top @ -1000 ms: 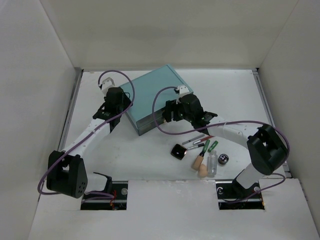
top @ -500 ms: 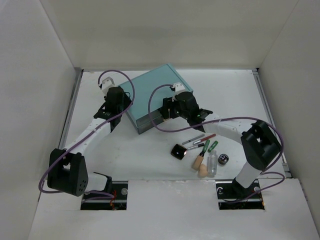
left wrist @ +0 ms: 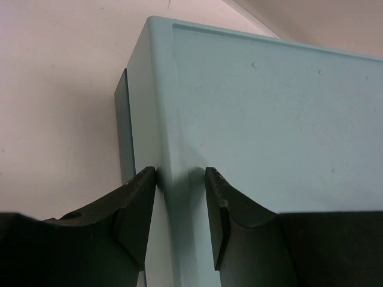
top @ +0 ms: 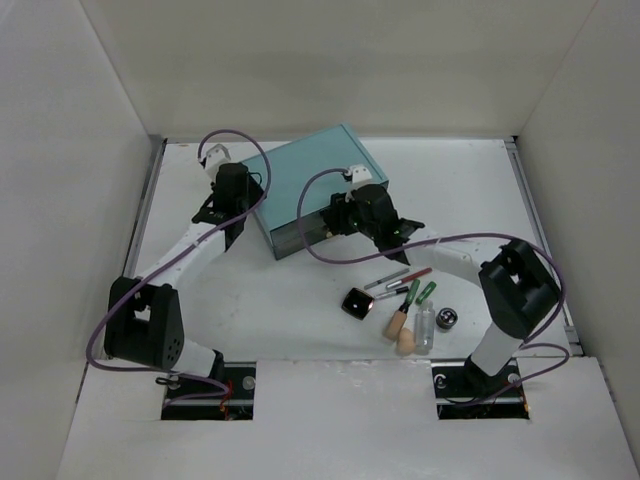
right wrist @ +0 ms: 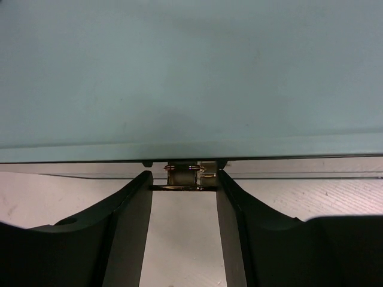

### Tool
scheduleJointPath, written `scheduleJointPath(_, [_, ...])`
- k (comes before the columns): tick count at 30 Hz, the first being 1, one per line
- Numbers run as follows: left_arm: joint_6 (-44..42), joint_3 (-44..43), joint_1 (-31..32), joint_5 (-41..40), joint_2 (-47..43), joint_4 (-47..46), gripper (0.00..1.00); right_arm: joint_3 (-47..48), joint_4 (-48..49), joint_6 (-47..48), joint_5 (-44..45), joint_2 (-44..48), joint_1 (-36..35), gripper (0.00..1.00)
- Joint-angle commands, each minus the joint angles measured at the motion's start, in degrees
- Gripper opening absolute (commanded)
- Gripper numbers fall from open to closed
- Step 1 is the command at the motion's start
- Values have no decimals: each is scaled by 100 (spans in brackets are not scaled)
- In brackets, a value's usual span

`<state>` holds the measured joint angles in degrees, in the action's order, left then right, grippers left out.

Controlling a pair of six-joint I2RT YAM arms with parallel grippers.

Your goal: Organize the makeup

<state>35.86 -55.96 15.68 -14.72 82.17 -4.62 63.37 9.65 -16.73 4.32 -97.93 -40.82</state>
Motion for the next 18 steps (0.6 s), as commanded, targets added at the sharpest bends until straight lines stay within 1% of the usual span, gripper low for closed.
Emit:
scheduleJointPath(1, [-96,68,36,207,405,647,4,-464,222,-146,-115,589,-53,16])
scheduleJointPath(4, [-61,68,44,180,484,638,3,-1036,143,-216,-115,1055,-53,16])
scheduleJointPath(6, [-52,51,44,154,554,638,2,-1370,-50,-313,-115,1389,-71,14])
scheduleJointPath(11, [-35,-20,88,57,695,638,1,-2135,-516,-682,-107,2215,-281,14])
scheduleJointPath(14, [-35,-116,53,-57,791,673,1,-2382,-701,-875,-89,2690,-317,15])
scheduleJointPath(15, [-44,-143,36,-92,835,673,1,-2443,-727,-893,-106,2831,-317,17])
scheduleJointPath(18, [-52,-257,-8,-110,976,691,0,-2505,-736,-885,-124,3051,-317,18])
